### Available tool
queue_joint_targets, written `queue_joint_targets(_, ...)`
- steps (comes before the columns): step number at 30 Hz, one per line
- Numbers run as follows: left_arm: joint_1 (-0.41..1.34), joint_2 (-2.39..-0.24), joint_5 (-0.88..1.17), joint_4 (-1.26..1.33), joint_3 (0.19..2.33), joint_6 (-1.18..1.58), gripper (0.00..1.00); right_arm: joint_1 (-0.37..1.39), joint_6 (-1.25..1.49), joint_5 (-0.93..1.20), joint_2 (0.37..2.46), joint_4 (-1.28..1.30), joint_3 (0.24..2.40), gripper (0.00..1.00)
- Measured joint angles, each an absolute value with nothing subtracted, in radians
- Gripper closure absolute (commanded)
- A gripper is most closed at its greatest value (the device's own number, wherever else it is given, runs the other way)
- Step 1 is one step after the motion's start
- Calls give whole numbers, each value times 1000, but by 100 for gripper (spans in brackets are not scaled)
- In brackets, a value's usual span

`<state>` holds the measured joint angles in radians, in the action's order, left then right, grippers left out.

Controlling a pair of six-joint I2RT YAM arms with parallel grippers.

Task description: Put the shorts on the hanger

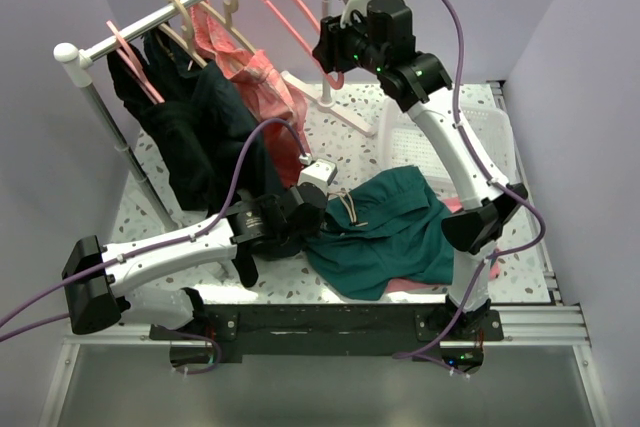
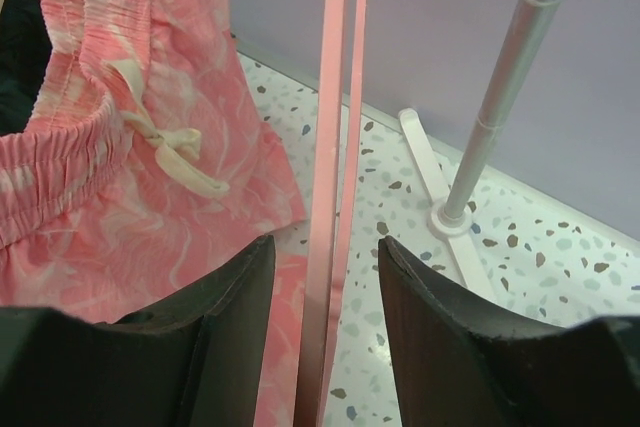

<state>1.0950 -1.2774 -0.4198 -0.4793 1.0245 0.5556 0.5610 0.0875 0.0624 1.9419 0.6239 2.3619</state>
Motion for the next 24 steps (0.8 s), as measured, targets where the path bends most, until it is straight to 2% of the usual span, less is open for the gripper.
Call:
queue_joint_targets(8,1095,-1277,-420,-479,1025,553,100,561,72,65,1991,640,2416,50)
queue_joint_targets(13,1095,-1277,-419,-479,1025,552,100,561,64,66,2011,643,2420,56)
queue_joint_targets(16,1095,-1277,-419,-479,1025,545,100,561,61,66,2020,647,2428,68)
queue_joint_targets(17,1095,-1277,-419,-479,1025,540,100,561,60,66,2021,647,2428,81)
queue_joint_targets(19,1095,-1277,-419,-479,1025,537,100,561,56,66,2022,647,2428,97)
queue_joint_targets(20,1095,-1277,-419,-479,1025,537,100,561,52,65,2022,647,2428,100)
queue_joint_targets(24,1095,-1277,-419,-479,1025,531,100,561,54,62,2022,644,2429,100)
